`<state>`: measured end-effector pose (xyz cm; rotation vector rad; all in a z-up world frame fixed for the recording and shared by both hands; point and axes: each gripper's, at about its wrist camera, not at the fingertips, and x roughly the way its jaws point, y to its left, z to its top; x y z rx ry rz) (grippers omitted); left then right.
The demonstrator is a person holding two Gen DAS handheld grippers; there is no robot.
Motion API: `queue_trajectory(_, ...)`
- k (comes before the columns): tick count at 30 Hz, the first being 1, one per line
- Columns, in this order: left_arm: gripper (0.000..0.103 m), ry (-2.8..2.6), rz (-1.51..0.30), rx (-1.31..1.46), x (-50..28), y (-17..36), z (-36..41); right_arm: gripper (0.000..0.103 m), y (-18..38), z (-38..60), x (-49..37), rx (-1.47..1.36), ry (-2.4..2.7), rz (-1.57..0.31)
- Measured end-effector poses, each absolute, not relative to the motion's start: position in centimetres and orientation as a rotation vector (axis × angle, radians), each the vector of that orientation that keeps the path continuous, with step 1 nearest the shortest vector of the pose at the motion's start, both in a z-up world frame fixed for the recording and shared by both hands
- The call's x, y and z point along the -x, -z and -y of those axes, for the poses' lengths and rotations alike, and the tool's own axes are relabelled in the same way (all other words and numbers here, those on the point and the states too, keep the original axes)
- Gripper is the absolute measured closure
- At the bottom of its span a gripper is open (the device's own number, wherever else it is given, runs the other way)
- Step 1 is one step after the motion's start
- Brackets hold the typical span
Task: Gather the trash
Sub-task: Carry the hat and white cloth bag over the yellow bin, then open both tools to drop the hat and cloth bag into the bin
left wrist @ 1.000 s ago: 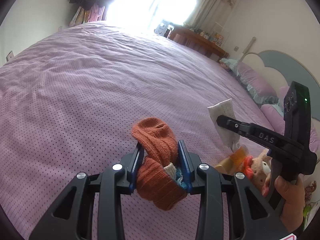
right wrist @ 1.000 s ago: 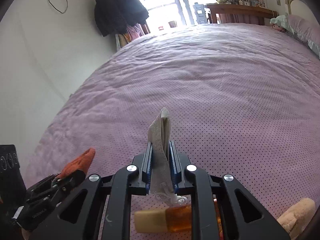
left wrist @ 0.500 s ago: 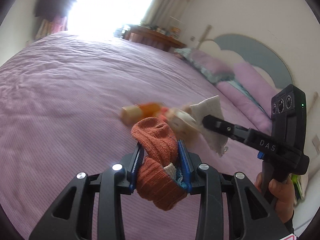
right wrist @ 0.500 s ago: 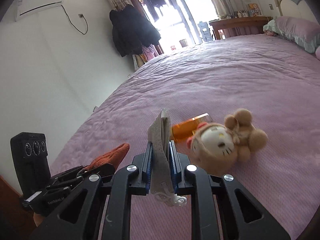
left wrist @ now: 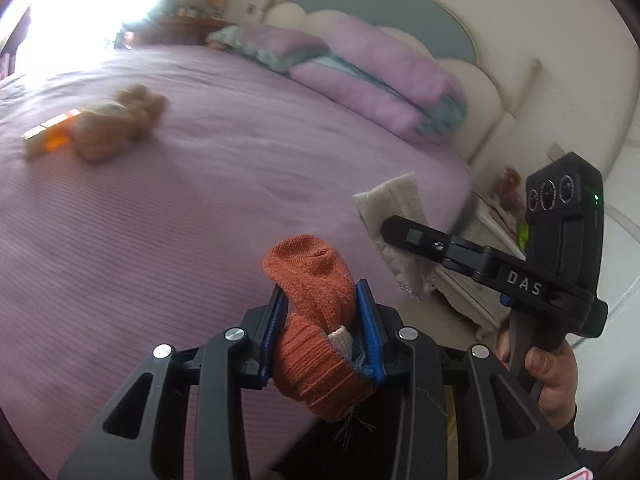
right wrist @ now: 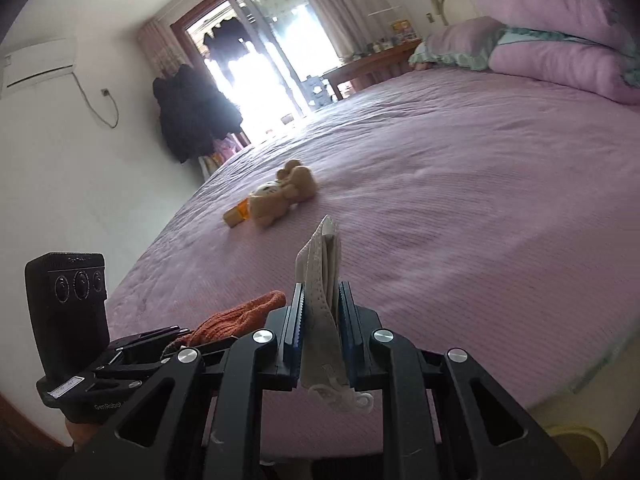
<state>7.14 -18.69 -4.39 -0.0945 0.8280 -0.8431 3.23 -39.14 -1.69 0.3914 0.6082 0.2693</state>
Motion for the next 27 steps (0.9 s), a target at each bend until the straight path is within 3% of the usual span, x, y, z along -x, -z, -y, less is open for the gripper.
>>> queue_trajectory(11, 0.067, 1.122, -0.998, -0.113, 1.6, 10.6, 33.4, 0.086, 9.8, 50.2, 12.2, -0.522, 0.156, -0.686)
queue_trajectory(19, 0.065, 1.203, -1.129, -0.244, 5.4, 16.0, 41.1, 0.083, 15.5, 54.0, 17.0, -0.637, 0.261, -0.745)
queue_trajectory(20, 0.062, 1.205, -1.137, -0.256, 5.5, 16.7, 41.9, 0.083, 15.8, 54.4, 17.2, -0.644, 0.267, -0.748)
queue_trajectory(21, 0.044, 1.219, -1.139, -0.272, 5.9, 17.2, 41.8, 0.083, 16.3, 54.8, 17.6, -0.654, 0.269, -0.752)
queue_trajectory(22, 0.016, 1.206, -1.124, -0.301, 6.2, 17.8, 42.3, 0.083, 16.7, 55.2, 18.1, -0.662, 0.270, -0.755)
queue_trajectory(23, 0.009, 1.179, -1.095, -0.326, 6.2, 17.8, 42.7, 0.083, 17.0, 55.5, 18.1, -0.666, 0.272, -0.755)
queue_trajectory(27, 0.006, 1.161, -1.092, -0.343, 5.5, 18.3, 42.6, 0.083, 18.0, 56.2, 18.1, -0.673, 0.275, -0.776)
